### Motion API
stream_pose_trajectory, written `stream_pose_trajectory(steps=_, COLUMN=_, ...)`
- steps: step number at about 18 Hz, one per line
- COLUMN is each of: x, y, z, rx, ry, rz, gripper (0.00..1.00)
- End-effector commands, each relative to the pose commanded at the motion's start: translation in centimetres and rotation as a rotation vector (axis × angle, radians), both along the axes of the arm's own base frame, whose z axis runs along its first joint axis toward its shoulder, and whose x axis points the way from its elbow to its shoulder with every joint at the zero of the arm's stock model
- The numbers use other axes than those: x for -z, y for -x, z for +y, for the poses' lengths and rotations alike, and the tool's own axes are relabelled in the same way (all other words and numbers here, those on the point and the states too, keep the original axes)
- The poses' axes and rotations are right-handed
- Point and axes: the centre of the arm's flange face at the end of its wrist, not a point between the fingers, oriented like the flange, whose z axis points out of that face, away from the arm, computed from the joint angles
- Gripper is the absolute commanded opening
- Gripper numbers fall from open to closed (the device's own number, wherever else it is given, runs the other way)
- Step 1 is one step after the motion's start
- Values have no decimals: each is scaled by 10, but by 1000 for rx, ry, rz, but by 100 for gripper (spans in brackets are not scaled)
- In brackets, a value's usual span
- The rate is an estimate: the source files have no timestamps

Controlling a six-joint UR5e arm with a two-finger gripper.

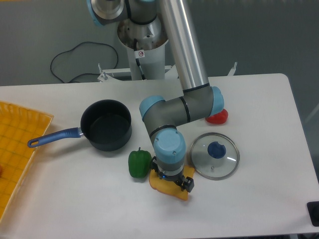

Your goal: Pick up the bread slice

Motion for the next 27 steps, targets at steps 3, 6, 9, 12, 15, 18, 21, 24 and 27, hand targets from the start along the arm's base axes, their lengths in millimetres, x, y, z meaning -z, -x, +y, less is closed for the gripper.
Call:
stream_pose_trajectory(steps=3, x=0, y=0, z=0, rx=-15, ry=2, rz=0, gripper=100)
stream_pose_trajectory(steps=6, x=2, y=0, z=0, rx=-17, ry=3, rz=-3, gripper=100)
stream_pose_trajectory(steps=9, x=0, y=1, z=-1, rx=-15, ry=0, rz=-2, gripper=88)
stream_pose_trajectory(steps=12, x=0, y=1, z=-1, rx=-17, ry=1, rz=-3, gripper=58)
stream_pose_trajectory(steps=15, x=-4, y=4, z=-1, rx=-18, ry=-8, rz=-3, gripper=25)
stream_pose_trajectory(steps=18, x=-7, y=6, z=-1, rx=-20, ry=-17, rz=-3, gripper=10)
stream_pose_trajectory(steps=21, x=-10, y=9, z=-2, rx=-23, ry=-18, rz=-2, gripper=5)
stream_pose_trajectory(steps=24, x=-19, y=15, z=1, rx=-30, ry=-43, rz=-4, gripper=2)
stream_pose_trajectory(steps=27, x=-19, y=14, z=1, rx=-31, ry=-46, rz=-9, gripper=0)
